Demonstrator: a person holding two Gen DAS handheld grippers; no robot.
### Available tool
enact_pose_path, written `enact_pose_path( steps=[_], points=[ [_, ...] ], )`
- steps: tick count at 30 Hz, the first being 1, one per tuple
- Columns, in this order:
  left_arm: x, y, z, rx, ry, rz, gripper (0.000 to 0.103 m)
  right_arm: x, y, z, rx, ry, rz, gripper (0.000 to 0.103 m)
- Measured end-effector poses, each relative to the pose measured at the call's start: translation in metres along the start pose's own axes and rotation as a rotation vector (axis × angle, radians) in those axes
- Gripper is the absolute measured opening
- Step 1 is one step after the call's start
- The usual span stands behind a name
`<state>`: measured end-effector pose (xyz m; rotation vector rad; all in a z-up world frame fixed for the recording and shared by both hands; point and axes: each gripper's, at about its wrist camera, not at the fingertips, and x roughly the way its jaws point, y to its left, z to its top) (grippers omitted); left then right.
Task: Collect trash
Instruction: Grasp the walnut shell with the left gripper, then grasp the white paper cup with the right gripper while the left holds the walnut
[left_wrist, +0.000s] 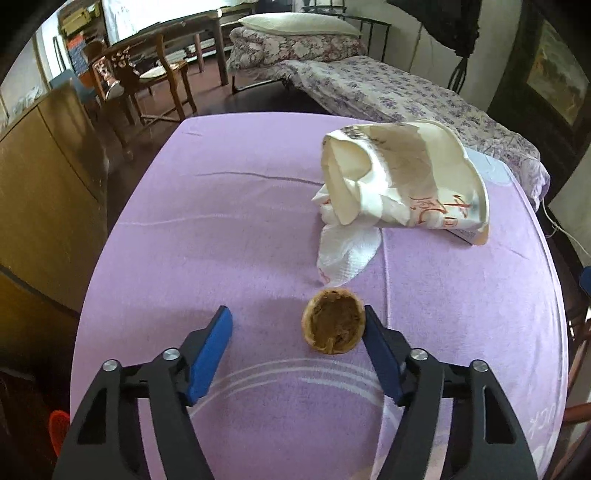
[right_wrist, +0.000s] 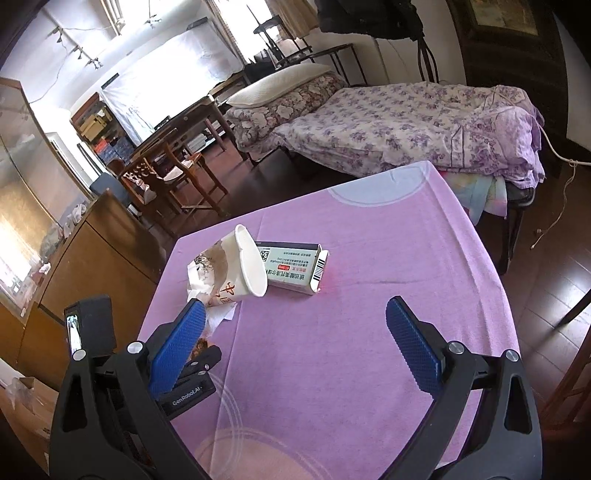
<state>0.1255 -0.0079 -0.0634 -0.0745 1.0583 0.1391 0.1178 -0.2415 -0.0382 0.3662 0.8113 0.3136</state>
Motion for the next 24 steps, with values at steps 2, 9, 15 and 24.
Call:
enact_pose_path(
  steps=[2,9,15,24],
  points=[
    [-0.001,-0.001,0.0,0.007,-0.006,-0.003,0.057,0.0,0.0,0.0,-0.002,-0.001,-0.001,0.095],
    [-0.003,0.001,0.0,-0.012,0.0,-0.039,0.027,0.0,0.003,-0.004,-0.018,0.003,-0.005,0.095],
    [-0.014,0.006,-0.001,-0.037,-0.01,-0.08,0.027,0.001,0.004,-0.004,-0.024,0.005,-0.01,0.095],
    [-0.03,0.019,-0.001,-0.063,-0.031,-0.121,0.027,0.009,0.007,-0.012,-0.051,0.021,-0.052,0.095]
  ],
)
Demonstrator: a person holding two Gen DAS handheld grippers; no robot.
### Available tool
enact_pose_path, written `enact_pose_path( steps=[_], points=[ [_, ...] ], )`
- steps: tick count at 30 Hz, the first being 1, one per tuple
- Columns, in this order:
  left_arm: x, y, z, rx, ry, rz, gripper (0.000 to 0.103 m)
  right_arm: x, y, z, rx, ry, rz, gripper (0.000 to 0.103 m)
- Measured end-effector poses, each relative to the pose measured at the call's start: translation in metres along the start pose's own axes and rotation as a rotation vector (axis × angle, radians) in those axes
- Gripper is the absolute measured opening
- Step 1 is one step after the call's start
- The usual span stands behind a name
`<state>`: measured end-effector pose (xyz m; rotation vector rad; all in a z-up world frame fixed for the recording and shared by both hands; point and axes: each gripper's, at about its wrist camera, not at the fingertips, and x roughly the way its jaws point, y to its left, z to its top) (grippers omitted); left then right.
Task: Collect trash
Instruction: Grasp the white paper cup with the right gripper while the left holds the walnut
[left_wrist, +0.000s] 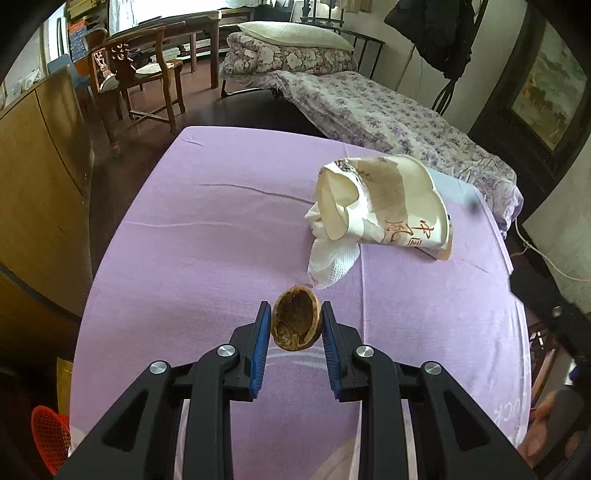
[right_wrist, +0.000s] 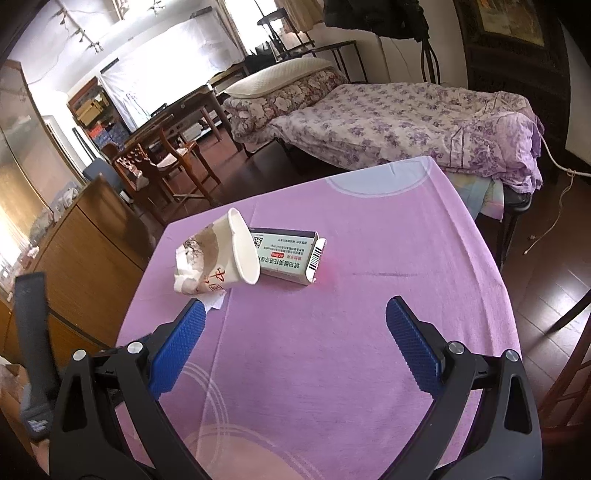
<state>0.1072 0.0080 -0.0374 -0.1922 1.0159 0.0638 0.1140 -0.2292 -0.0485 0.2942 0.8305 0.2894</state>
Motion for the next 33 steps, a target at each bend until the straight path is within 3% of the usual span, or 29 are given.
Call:
enact_pose_path(
  steps=[13,19,33],
  points=[
    [-0.017,0.022,0.009,-0.049,-0.031,-0.035,0.027,0.001,0.011,0.003,-0.033,-0.034,-0.035,0.096],
    [-0.019,0.034,0.011,-0.078,-0.027,-0.058,0.027,0.019,0.027,0.018,0.01,0.02,0.029,0.096],
    [-0.02,0.052,0.018,-0.111,-0.023,-0.066,0.027,0.078,0.089,0.034,-0.161,0.133,-0.027,0.096]
  ],
)
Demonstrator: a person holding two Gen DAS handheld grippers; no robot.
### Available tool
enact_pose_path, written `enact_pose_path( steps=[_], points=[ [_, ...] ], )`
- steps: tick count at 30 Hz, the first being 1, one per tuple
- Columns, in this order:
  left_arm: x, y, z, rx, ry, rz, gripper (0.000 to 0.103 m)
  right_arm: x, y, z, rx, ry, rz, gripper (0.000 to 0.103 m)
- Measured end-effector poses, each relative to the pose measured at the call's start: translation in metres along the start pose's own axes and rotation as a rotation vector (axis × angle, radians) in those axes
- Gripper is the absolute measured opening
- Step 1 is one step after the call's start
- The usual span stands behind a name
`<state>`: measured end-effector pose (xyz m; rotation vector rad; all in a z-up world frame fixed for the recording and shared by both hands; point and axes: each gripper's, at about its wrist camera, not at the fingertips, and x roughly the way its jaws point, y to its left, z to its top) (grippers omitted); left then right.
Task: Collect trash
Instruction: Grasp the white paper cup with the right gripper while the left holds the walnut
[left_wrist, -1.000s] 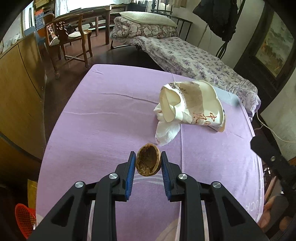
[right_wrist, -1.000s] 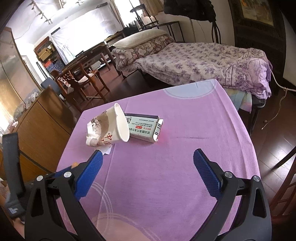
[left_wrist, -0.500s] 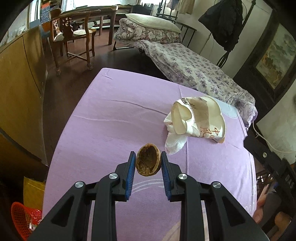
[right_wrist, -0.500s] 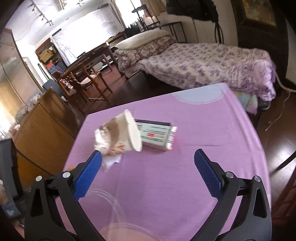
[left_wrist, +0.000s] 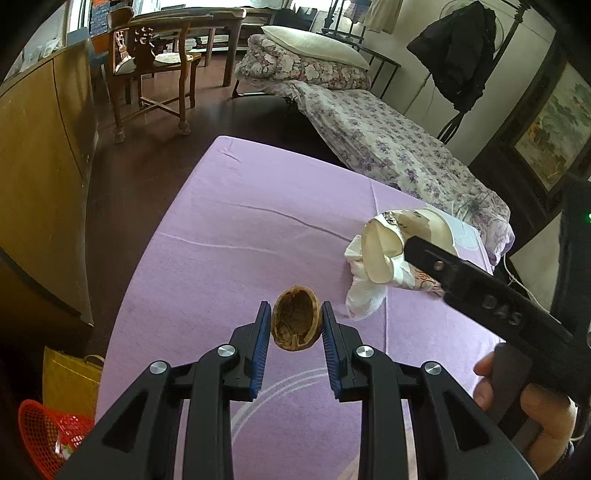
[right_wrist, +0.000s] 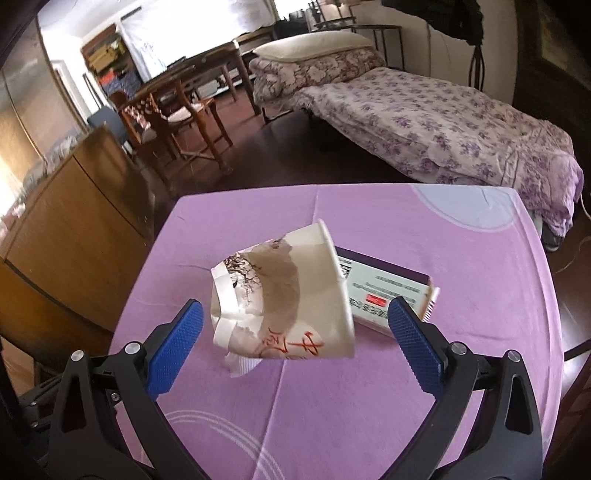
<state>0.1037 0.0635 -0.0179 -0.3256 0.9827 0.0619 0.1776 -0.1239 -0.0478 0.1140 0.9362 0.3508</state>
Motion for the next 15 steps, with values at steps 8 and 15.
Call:
enact_pose_path(
  steps=[8,15],
  points=[
    [0.003,0.005,0.003,-0.007,0.013,-0.002,0.027,0.015,0.006,0.003,-0.031,0.023,-0.02,0.096],
    [0.006,0.008,0.003,-0.018,0.012,0.002,0.027,0.014,0.014,0.008,-0.05,0.014,-0.006,0.096]
  ],
)
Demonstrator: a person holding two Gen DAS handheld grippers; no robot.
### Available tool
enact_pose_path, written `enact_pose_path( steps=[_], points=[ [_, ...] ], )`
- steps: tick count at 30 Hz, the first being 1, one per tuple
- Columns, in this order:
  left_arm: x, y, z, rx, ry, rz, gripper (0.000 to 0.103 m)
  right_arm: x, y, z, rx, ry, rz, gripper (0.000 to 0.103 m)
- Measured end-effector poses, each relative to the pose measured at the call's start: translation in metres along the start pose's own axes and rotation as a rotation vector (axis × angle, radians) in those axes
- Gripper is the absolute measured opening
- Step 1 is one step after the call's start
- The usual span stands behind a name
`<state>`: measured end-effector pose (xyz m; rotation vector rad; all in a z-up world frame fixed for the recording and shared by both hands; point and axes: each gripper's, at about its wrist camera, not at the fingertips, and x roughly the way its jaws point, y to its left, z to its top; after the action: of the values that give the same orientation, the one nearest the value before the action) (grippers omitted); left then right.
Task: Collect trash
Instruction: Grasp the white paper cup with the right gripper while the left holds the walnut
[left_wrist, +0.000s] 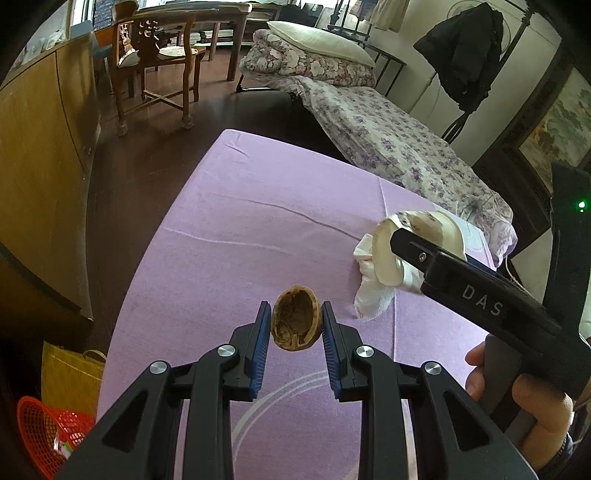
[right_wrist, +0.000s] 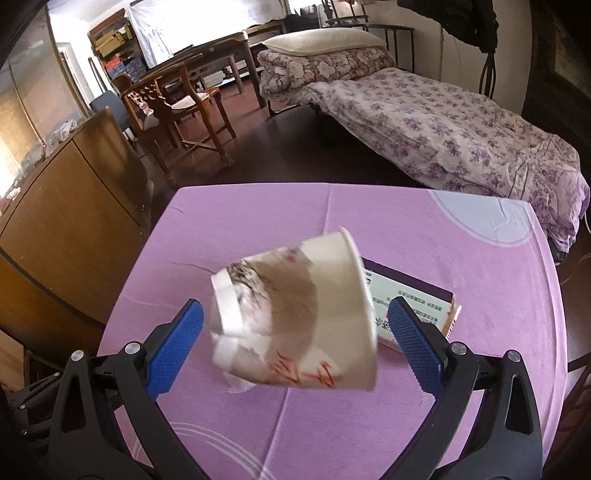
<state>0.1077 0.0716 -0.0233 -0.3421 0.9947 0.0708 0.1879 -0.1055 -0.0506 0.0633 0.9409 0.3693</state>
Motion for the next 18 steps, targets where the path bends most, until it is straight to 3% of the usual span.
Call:
enact_pose_path(
  steps=[11,14,18],
  points=[
    [0.002,-0.001,0.0,0.002,0.011,-0.001,0.027,0.01,0.016,-0.005,-0.071,0.03,-0.067,0.095],
    [0.002,-0.003,-0.001,0.006,0.013,-0.003,0.027,0.008,0.017,-0.005,-0.083,0.034,-0.085,0.081],
    [0.0,-0.003,-0.002,0.004,0.011,-0.01,0.027,0.0,0.016,-0.006,-0.084,0.034,-0.092,0.081]
  ],
)
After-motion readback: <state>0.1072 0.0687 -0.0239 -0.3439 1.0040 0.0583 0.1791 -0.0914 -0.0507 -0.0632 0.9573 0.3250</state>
